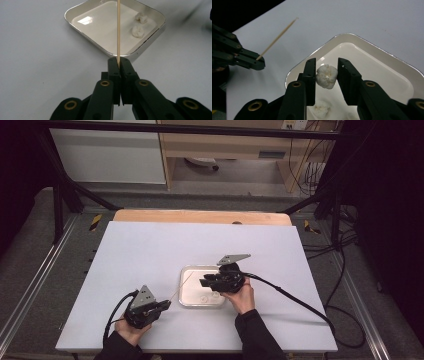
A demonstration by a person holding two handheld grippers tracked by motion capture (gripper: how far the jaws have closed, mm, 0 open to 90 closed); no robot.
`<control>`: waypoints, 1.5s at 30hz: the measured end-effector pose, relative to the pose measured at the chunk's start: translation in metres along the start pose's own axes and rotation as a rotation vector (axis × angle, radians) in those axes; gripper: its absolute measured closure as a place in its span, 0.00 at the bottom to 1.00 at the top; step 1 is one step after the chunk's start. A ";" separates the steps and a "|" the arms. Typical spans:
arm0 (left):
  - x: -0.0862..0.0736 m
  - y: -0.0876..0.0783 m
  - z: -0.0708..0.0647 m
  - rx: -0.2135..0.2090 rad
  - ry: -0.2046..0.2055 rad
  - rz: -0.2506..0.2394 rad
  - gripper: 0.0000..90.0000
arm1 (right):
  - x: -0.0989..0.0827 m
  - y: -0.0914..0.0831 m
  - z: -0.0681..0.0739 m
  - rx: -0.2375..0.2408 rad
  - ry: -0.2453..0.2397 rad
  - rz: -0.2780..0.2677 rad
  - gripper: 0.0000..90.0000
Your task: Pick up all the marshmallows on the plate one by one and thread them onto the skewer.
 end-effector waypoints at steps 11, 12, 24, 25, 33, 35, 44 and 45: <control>0.003 0.002 -0.011 -0.019 0.029 -0.019 0.98 | -0.001 -0.040 0.002 0.089 0.044 -0.138 0.77; 0.003 0.002 -0.012 -0.020 0.032 -0.022 0.98 | -0.001 -0.042 0.002 0.094 0.046 -0.149 0.77; 0.006 0.007 -0.021 -0.040 0.051 -0.024 0.98 | 0.005 -0.040 0.001 0.185 0.119 -0.226 0.78; 0.006 0.007 -0.022 -0.039 0.052 -0.026 0.98 | 0.005 -0.039 0.001 0.191 0.125 -0.224 0.78; 0.006 0.007 -0.023 -0.039 0.055 -0.027 0.98 | 0.004 -0.034 0.001 0.210 0.133 -0.210 0.79; 0.006 0.007 -0.023 -0.038 0.055 -0.026 0.98 | 0.003 -0.033 0.001 0.216 0.135 -0.207 0.79; 0.007 0.007 -0.023 -0.047 0.037 -0.041 0.98 | 0.000 -0.023 0.004 0.260 0.149 -0.193 0.82; 0.007 0.008 -0.023 -0.048 0.034 -0.042 0.98 | -0.001 -0.021 0.004 0.265 0.150 -0.189 0.82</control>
Point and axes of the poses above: each handheld gripper's, and its own axes: y roughly forward along the jaws, x roughly out of its top, z roughly to its left, the point moved 1 cm from there along y, roughly forward along the jaws, and after that the axes turned 10 degrees about z, right-handed, at the moved point
